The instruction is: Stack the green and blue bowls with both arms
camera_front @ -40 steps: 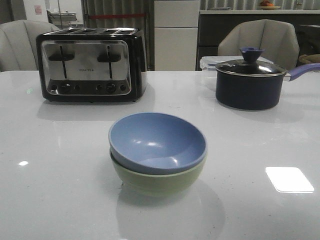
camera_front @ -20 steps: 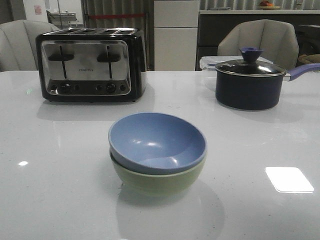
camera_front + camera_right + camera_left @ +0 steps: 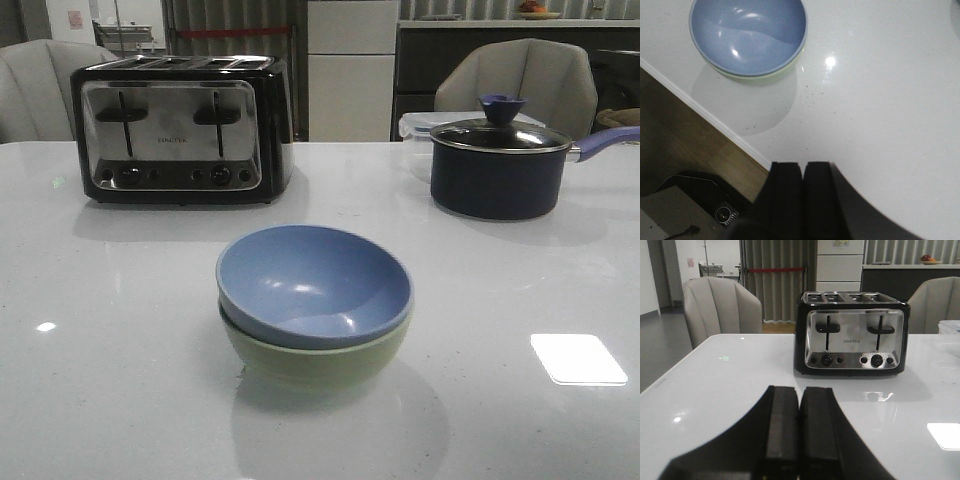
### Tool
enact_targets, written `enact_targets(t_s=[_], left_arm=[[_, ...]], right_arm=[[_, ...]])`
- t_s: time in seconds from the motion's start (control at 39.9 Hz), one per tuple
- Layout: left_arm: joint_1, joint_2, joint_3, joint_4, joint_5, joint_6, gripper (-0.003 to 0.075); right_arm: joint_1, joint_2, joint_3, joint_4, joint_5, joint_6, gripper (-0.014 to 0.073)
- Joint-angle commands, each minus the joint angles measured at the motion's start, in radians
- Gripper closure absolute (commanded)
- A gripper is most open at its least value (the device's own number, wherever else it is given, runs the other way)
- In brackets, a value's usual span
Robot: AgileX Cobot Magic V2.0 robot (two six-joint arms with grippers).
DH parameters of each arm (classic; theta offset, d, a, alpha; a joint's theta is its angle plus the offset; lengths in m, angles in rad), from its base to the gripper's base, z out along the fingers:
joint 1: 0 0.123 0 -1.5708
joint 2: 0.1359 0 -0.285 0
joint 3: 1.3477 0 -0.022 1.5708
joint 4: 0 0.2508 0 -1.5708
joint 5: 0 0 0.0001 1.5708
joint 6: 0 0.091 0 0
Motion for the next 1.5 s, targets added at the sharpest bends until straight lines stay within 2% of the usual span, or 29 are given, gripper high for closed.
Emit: enact_targets(t_s=[0.0, 0.88, 0.98, 1.28, 1.48], left_arm=[[-0.008, -0.021, 0.007, -0.010, -0.096, 0.000, 0.0627], [-0.008, -0.021, 0.007, -0.010, -0.096, 0.000, 0.0627], [-0.008, -0.021, 0.007, -0.010, -0.096, 0.000, 0.0627], [-0.008, -0.021, 0.007, -0.010, -0.096, 0.000, 0.0627], [-0.008, -0.021, 0.007, -0.010, -0.096, 0.000, 0.0627]], right_arm=[[0.000, -0.007, -0.026, -0.003, -0.058, 0.002, 0.0537], [-0.008, -0.023, -0.024, -0.015, -0.057, 0.001, 0.0537], [-0.074, -0.085, 0.006, -0.019, -0.084, 0.001, 0.0537], [-0.393, -0.449, 0.283, -0.019, -0.366, 0.001, 0.0537], [-0.489, -0.643, 0.459, -0.019, -0.486, 0.001, 0.0537]])
